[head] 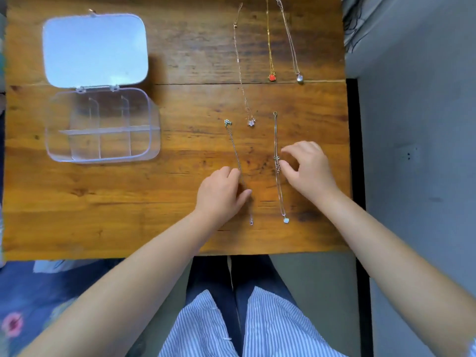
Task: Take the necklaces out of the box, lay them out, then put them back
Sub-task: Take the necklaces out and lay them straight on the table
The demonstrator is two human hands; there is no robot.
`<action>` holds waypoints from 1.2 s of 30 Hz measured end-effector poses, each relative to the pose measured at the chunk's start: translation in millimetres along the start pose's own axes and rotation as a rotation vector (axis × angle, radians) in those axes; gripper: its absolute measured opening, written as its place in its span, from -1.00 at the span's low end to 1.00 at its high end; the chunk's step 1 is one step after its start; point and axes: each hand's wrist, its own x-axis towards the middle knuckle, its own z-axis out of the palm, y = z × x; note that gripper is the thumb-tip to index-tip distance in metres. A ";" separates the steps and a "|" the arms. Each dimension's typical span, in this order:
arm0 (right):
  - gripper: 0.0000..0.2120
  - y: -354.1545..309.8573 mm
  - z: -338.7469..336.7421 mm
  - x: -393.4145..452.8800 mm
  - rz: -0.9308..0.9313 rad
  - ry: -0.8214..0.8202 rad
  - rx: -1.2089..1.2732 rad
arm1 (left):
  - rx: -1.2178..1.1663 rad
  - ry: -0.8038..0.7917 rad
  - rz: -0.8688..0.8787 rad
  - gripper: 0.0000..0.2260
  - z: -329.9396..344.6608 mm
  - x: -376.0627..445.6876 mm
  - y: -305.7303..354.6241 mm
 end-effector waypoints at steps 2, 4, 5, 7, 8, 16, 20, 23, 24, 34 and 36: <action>-0.78 2.5 -1.9 -39.7 0.069 -0.052 0.006 | 0.012 -0.048 0.004 -0.65 15.3 -22.5 10.4; -0.77 1.3 1.6 -76.0 0.088 -0.126 0.049 | 0.025 -0.090 0.063 -0.69 25.5 -42.4 20.2; -0.76 0.5 4.5 -90.4 0.092 -0.156 0.082 | 0.038 -0.110 0.089 -0.69 31.0 -49.9 23.0; -0.72 -1.2 11.3 -109.7 0.118 -0.185 0.135 | 0.048 -0.077 0.112 -0.67 39.5 -55.7 23.4; -0.70 -2.3 14.8 -116.1 0.142 -0.187 0.148 | 0.064 -0.054 0.117 -0.65 42.8 -55.7 21.8; -0.80 -16.3 34.5 -119.7 0.185 -0.085 0.105 | 0.120 -0.195 0.142 -0.68 33.2 -56.9 24.9; -0.89 -16.2 33.8 -115.8 0.164 -0.131 0.112 | 0.211 -0.188 0.145 -0.73 38.1 -54.0 24.3; -0.90 -15.6 30.5 -110.3 0.177 -0.160 0.097 | 0.224 -0.192 0.089 -0.75 43.3 -52.8 22.4; -0.91 -16.4 30.3 -108.9 0.184 -0.160 0.067 | 0.232 -0.180 0.081 -0.77 44.5 -51.8 22.3; -0.88 -35.9 24.5 -108.6 0.234 -0.243 -0.036 | 0.162 -0.120 -0.038 -0.83 31.2 -44.9 29.1; -0.84 -31.9 21.9 -107.7 0.315 -0.218 -0.006 | 0.128 -0.094 -0.068 -0.81 28.2 -45.8 27.0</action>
